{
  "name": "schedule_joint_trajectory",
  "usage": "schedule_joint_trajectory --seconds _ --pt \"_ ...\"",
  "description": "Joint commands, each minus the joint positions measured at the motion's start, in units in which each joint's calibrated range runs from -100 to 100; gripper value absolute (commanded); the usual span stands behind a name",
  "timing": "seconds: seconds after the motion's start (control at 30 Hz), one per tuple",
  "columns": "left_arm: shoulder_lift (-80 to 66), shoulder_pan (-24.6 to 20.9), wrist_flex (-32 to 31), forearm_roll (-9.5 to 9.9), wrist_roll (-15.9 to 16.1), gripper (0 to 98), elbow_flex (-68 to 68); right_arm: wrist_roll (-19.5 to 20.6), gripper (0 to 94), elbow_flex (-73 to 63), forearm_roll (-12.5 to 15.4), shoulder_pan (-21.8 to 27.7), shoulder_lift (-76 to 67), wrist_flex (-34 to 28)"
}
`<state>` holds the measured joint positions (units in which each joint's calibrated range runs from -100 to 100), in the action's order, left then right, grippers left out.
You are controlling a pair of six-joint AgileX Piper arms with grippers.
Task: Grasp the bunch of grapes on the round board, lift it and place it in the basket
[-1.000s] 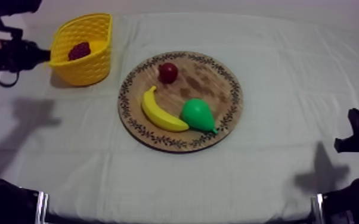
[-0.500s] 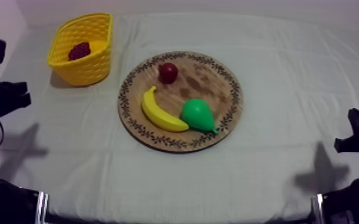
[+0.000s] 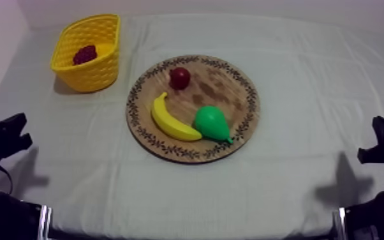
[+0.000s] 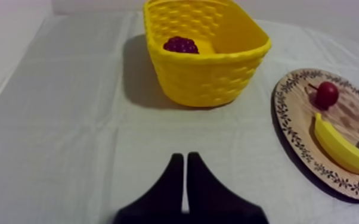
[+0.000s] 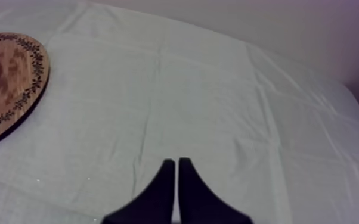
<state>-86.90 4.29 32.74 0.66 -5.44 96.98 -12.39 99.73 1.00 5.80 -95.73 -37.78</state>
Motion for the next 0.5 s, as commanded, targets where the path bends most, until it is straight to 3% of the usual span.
schedule_joint_trajectory --seconds 0.0,0.2,0.47 --pt "-5.7 -0.2 1.5 -0.12 0.2 0.0 0.9 0.0 0.2 0.0 0.0 0.0 0.0 0.0" --pt "-11.7 -1.8 6.5 -0.51 1.2 0.0 0.5 0.0 0.2 0.0 0.0 0.0 0.0 0.0" --pt "-13.0 -1.3 7.9 0.12 2.1 0.0 0.2 0.0 0.2 0.0 0.0 0.0 0.0 0.0"
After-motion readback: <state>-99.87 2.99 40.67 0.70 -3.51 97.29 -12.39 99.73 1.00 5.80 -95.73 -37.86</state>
